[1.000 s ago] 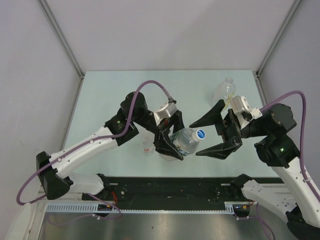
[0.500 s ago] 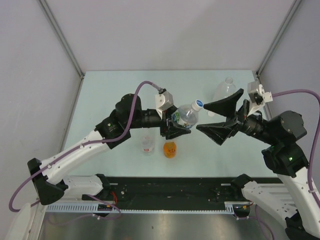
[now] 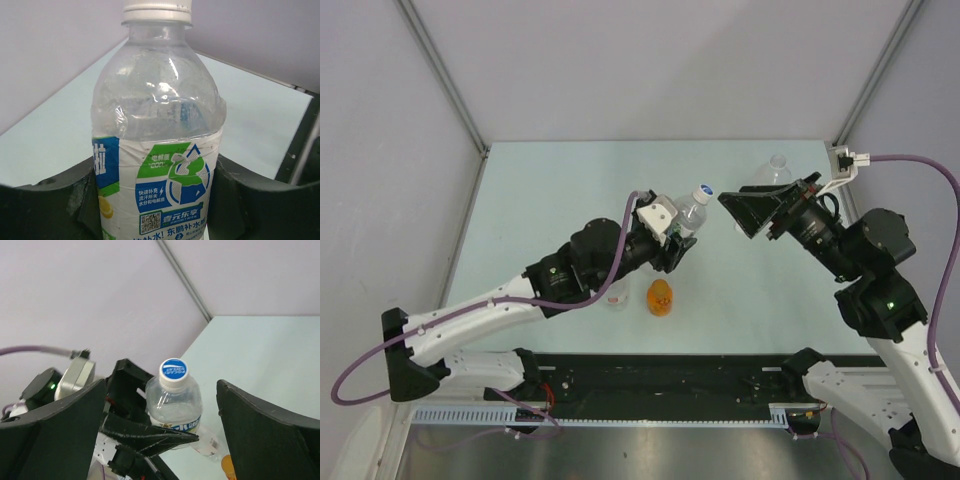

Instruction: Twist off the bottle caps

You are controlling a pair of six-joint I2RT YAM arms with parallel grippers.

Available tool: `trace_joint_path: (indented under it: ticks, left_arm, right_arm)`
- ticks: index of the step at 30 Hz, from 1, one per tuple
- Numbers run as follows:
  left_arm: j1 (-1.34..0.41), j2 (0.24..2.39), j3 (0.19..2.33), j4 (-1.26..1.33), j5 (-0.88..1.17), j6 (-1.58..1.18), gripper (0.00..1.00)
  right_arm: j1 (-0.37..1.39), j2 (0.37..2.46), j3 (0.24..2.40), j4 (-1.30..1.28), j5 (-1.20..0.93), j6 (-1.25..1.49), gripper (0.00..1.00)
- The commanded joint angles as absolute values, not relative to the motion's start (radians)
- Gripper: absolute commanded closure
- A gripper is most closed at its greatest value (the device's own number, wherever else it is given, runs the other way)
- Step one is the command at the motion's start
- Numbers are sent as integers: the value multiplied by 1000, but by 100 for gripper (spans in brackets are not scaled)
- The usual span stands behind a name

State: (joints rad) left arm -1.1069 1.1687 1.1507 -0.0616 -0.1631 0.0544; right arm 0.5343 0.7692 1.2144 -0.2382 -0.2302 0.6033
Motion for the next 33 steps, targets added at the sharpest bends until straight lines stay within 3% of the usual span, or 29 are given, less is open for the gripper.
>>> trace_joint_path:
  ticks: [1,13,19,22,28,33]
  left_arm:
    - [-1163,1157,1140,29,-382,139,100]
    - [-1206,1203,1154,31,-402,156,100]
    - [-1215,1207,1157,31,-406,160,99]
    - [-1216,1210,1157,32,-406,161,100]
    - [-1221,1219,1160,34,-407,164,100]
    - [-1224,1218,1160,34,-402,166,100]
  right_arm:
    - [541,798,1239,-262,-140,686,10]
    - [666,864,1239,-276,-17,649,15]
    - [676,873,1238,-284,-5,638,26]
    - [678,874,1238,-285,-2,632,34]
    - [681,880,1238,-293,0,624,61]
    - [683,885,1238,-296,-11,618,77]
